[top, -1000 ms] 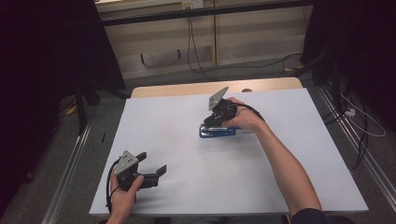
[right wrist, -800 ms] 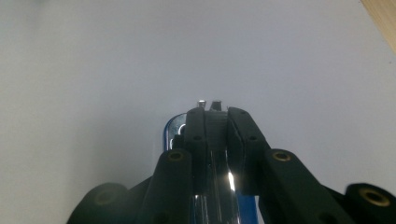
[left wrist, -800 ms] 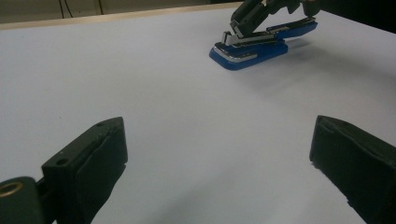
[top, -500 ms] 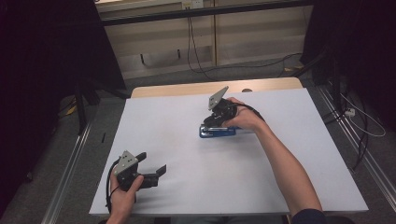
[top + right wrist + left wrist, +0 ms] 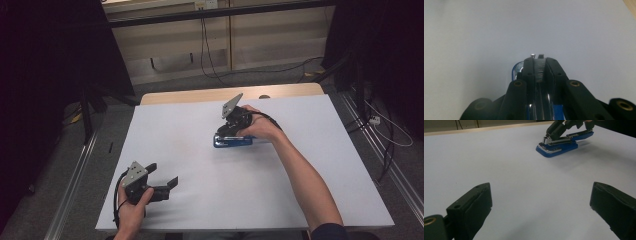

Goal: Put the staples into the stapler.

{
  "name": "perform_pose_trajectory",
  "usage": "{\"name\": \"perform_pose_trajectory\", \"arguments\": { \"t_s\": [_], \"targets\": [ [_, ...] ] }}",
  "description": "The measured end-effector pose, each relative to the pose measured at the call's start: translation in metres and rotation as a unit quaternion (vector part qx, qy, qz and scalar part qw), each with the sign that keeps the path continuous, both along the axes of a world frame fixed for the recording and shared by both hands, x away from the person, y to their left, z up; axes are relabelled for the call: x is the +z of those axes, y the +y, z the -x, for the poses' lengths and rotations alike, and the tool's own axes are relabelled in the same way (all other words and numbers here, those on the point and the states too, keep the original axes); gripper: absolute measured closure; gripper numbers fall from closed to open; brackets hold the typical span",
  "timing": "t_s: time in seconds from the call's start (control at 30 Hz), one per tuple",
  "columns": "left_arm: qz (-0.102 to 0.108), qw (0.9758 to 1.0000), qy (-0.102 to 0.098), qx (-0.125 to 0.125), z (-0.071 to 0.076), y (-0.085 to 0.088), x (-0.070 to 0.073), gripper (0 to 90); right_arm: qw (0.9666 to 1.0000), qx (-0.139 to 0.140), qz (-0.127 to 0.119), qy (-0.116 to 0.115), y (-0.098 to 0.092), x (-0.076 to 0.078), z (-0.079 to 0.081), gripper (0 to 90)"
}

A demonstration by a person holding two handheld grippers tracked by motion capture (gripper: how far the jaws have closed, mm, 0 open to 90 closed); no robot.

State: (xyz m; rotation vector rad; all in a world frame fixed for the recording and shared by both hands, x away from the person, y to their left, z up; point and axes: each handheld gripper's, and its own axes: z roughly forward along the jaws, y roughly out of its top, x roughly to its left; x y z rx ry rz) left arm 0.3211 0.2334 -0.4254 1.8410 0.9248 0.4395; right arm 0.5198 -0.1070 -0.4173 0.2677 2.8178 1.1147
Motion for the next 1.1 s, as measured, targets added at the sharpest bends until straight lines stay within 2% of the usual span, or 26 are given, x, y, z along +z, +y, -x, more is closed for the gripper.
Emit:
{"name": "perform_pose_trajectory", "arguments": {
  "t_s": [0.3,1.03,1.1],
  "targets": [
    [-0.001,1.0,0.0,0.0,0.0,0.0005,-0.0001,4.4,1.0,-0.002,-0.007,-0.002,0.0015,0.0002,-0.0008,78.5],
    [0.001,1.0,0.0,0.0,0.0003,0.0007,0.0,4.4,0.9999,-0.01,-0.002,-0.001,0.0003,0.0009,0.0006,77.8],
    [0.0,1.0,0.0,0.0,0.0002,0.0009,-0.0001,4.4,0.9999,-0.014,-0.007,-0.004,-0.0005,0.003,0.0007,77.2]
  ]
}}
